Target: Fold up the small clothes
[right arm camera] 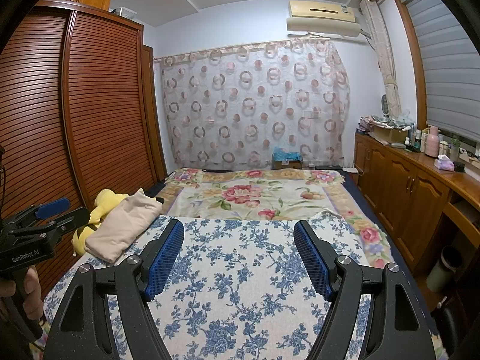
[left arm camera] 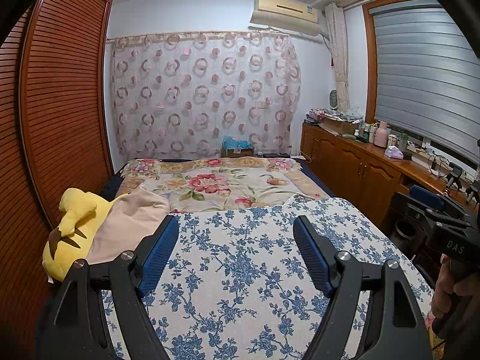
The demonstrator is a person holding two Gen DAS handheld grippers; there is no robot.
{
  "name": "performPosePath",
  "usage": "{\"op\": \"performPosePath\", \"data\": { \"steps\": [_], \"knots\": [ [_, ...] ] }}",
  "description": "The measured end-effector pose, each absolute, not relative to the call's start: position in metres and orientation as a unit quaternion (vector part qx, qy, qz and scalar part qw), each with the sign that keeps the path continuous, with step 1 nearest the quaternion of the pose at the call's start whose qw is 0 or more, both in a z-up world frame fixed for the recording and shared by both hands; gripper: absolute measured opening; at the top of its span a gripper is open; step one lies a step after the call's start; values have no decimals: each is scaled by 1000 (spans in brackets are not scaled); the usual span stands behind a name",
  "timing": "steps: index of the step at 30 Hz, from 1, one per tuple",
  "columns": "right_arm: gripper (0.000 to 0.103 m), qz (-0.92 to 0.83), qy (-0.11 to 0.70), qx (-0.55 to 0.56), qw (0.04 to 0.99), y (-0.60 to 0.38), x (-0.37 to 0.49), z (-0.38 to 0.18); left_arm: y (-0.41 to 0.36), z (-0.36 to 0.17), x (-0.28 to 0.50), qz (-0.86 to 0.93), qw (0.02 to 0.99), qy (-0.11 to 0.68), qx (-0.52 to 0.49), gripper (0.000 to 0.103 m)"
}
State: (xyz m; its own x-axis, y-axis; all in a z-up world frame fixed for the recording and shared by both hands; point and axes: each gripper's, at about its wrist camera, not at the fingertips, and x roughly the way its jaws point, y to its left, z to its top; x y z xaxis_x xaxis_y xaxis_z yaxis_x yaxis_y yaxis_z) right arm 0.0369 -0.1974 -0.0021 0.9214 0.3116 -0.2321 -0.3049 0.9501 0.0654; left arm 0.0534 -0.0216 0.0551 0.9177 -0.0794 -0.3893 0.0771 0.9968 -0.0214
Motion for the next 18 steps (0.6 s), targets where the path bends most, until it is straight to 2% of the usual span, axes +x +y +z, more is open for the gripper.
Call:
{"op": "performPosePath", "data": {
  "steps": [18],
  "knots": [
    [77,158,121,14,980,-198,37,-2,-22,54,53,-40,979,198,-3,79]
  ]
}}
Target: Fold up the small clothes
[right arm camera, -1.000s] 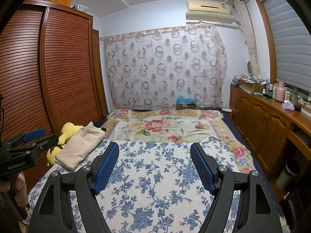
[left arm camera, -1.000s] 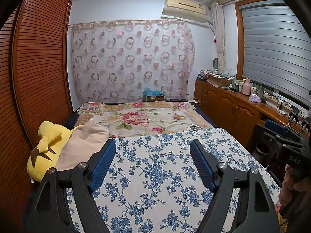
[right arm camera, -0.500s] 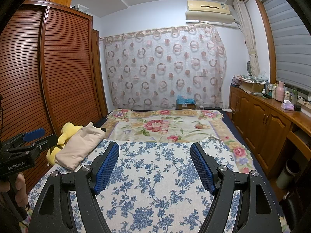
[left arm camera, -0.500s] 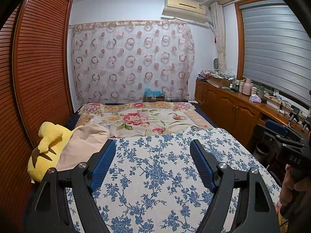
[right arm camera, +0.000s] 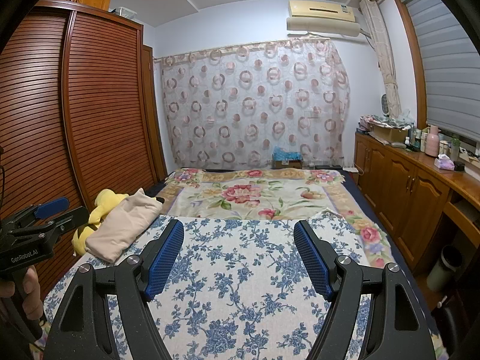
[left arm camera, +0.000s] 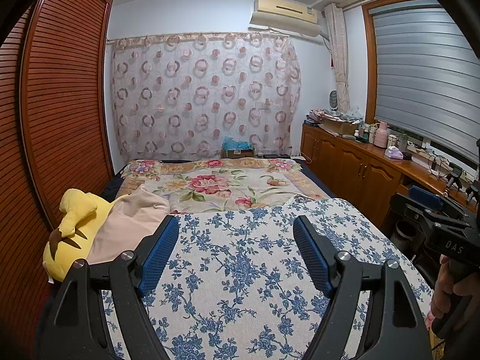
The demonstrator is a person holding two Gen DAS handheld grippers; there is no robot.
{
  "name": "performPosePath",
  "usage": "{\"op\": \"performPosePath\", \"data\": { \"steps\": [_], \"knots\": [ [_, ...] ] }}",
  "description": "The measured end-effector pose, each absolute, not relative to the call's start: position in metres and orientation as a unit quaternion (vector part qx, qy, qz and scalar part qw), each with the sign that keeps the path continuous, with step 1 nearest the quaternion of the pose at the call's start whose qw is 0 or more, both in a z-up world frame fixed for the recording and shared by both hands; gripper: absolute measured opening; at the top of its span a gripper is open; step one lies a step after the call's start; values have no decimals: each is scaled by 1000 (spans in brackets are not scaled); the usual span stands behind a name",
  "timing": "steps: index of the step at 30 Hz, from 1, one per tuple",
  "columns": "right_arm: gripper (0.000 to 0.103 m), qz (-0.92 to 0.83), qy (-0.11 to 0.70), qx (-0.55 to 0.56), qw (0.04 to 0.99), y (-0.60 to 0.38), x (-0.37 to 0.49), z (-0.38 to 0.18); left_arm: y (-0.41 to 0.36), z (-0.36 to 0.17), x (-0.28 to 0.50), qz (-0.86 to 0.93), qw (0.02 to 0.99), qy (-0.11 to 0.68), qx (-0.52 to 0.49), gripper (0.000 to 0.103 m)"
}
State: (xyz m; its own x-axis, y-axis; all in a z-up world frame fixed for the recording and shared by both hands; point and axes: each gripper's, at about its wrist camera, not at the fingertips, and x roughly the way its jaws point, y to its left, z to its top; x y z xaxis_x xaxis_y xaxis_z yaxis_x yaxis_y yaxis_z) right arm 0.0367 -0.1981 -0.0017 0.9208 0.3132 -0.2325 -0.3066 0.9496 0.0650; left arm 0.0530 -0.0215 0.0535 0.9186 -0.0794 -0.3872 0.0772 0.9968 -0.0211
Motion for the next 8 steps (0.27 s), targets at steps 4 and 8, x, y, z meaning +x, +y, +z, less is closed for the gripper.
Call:
{"op": "performPosePath", "data": {
  "steps": [4,8],
  "knots": [
    [77,158,121,14,980,-198,37,-2,-21,53,53,-40,979,198,-3,79],
    [77,158,122,15,980,-199,36,-2,-21,53,53,-40,979,198,-3,79]
  ]
}}
